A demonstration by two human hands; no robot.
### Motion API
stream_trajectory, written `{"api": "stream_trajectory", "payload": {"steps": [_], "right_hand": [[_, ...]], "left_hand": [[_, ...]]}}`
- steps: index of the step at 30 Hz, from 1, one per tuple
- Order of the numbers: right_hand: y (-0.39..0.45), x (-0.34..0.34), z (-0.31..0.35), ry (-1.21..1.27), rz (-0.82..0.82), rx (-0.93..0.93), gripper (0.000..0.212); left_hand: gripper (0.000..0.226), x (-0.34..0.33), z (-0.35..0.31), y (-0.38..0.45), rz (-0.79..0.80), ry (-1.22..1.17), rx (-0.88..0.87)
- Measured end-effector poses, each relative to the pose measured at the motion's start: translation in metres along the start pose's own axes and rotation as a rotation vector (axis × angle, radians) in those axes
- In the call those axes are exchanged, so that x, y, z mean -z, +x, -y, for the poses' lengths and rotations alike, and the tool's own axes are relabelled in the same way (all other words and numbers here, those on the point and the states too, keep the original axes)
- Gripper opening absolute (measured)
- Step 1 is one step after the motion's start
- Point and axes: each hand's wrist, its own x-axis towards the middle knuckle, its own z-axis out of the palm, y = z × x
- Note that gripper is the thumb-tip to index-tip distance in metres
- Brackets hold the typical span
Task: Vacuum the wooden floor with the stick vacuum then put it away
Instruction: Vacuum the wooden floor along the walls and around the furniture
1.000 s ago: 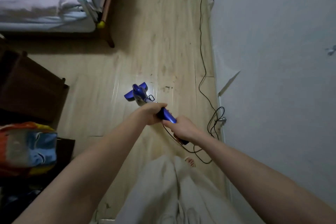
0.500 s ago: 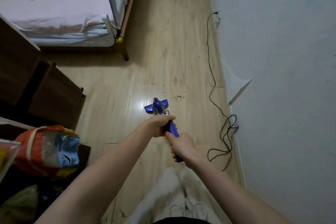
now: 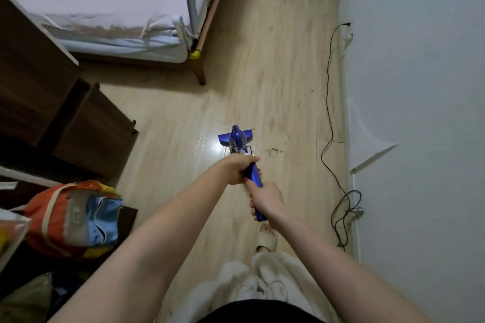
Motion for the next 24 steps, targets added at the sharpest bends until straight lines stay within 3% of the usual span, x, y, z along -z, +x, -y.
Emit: {"api": "stream_trajectory", "payload": {"steps": [11,24], "right_hand": [[0.081,-0.002,0.085,-0.108,0.024,0.037,0.029],[0.145,-0.079,0.139,-0.128,-0.089,-0.009,0.035]], "left_hand": [[0.019,0.026,-0.091,0.053,-0.070,-0.057,-0.050],[0.017,0.118,-0.153,0.109,0.044,0.002,0.012]]}}
